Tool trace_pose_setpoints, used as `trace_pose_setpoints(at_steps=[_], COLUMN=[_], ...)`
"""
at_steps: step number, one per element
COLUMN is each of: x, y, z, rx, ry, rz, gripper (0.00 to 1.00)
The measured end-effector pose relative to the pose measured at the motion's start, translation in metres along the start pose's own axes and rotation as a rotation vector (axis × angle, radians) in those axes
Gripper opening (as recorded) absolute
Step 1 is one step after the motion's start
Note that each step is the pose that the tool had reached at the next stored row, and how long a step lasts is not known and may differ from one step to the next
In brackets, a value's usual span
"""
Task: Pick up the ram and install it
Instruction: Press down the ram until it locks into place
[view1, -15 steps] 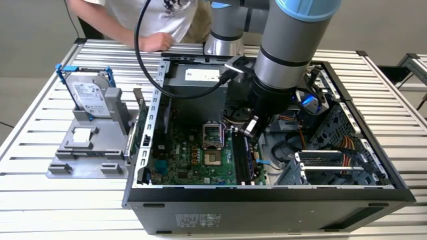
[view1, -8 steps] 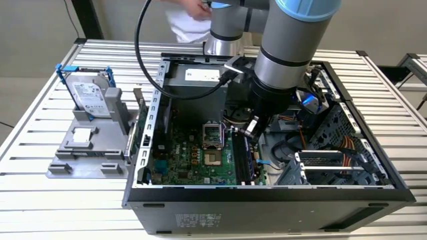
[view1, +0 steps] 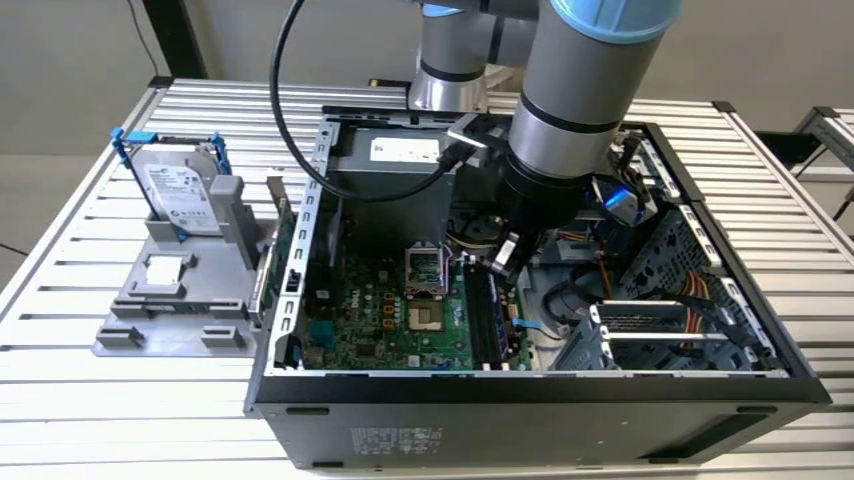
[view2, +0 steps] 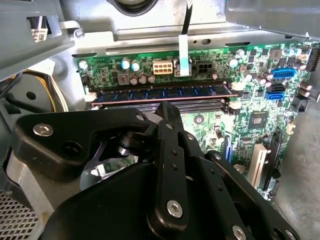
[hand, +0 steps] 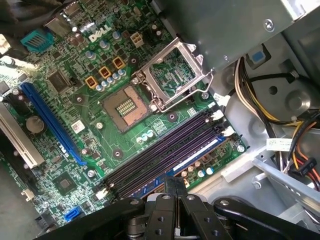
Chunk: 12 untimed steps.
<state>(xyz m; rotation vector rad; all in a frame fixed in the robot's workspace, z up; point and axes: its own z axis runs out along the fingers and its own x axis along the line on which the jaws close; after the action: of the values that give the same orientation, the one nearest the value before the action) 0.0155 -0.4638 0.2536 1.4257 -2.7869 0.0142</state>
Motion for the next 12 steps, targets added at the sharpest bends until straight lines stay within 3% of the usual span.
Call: trace_pose_setpoints(at_steps=[12], x=[0.0001], y=[0.0000], z=[-0.0001], rx=[0.0005], ry=[0.0002], rz=[-0.060], gripper=[0.00])
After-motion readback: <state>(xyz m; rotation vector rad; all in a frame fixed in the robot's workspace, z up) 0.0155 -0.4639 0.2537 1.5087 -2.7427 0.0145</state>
